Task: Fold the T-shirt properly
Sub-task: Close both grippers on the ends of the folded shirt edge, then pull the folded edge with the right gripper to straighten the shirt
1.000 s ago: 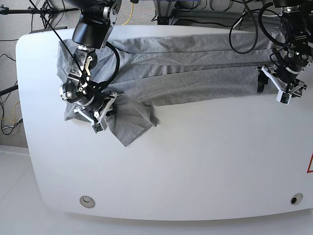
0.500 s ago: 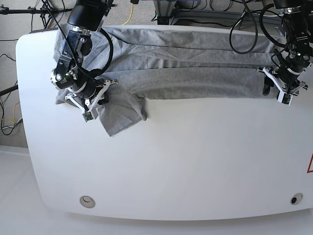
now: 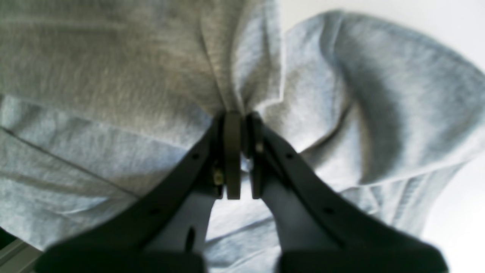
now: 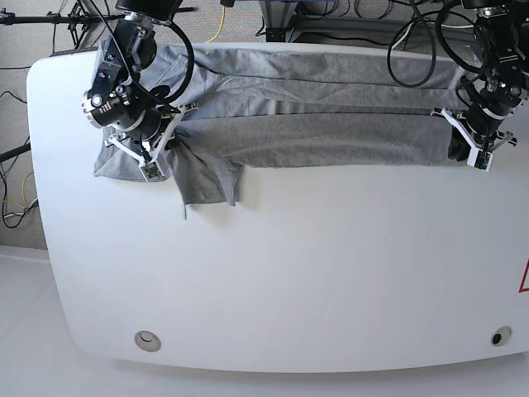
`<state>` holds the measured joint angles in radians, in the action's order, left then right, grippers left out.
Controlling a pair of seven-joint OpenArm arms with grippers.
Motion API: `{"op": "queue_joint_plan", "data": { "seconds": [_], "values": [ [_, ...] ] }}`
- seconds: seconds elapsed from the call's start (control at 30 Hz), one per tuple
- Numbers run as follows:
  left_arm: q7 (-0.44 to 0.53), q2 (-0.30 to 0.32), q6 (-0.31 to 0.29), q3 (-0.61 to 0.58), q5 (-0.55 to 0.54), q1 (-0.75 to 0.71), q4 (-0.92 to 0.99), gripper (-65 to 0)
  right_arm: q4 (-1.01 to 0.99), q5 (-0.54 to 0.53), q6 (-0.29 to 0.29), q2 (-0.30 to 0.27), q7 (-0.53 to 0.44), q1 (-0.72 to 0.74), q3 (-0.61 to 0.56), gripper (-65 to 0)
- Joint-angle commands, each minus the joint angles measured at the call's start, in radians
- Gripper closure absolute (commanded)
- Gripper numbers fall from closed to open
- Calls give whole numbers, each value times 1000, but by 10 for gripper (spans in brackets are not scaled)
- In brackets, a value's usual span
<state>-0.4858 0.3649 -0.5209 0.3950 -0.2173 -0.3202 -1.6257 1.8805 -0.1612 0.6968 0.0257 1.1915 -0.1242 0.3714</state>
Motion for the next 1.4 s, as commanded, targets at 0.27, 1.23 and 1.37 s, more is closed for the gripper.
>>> {"op": "queue_joint_plan", "data": {
  "seconds": [0.27, 1.23, 1.37],
  "values": [
    [25, 10, 3, 8, -23, 4, -29, -9, 77, -24, 1, 11, -11, 0, -13, -20],
    [-21, 5, 26, -2, 15, -12, -55, -209, 38, -153, 1, -82, -12, -56, -72, -146],
    [-21, 5, 26, 0, 16, -15, -62, -243, 39, -151, 1, -86, -13, -72, -52, -237]
  ]
}}
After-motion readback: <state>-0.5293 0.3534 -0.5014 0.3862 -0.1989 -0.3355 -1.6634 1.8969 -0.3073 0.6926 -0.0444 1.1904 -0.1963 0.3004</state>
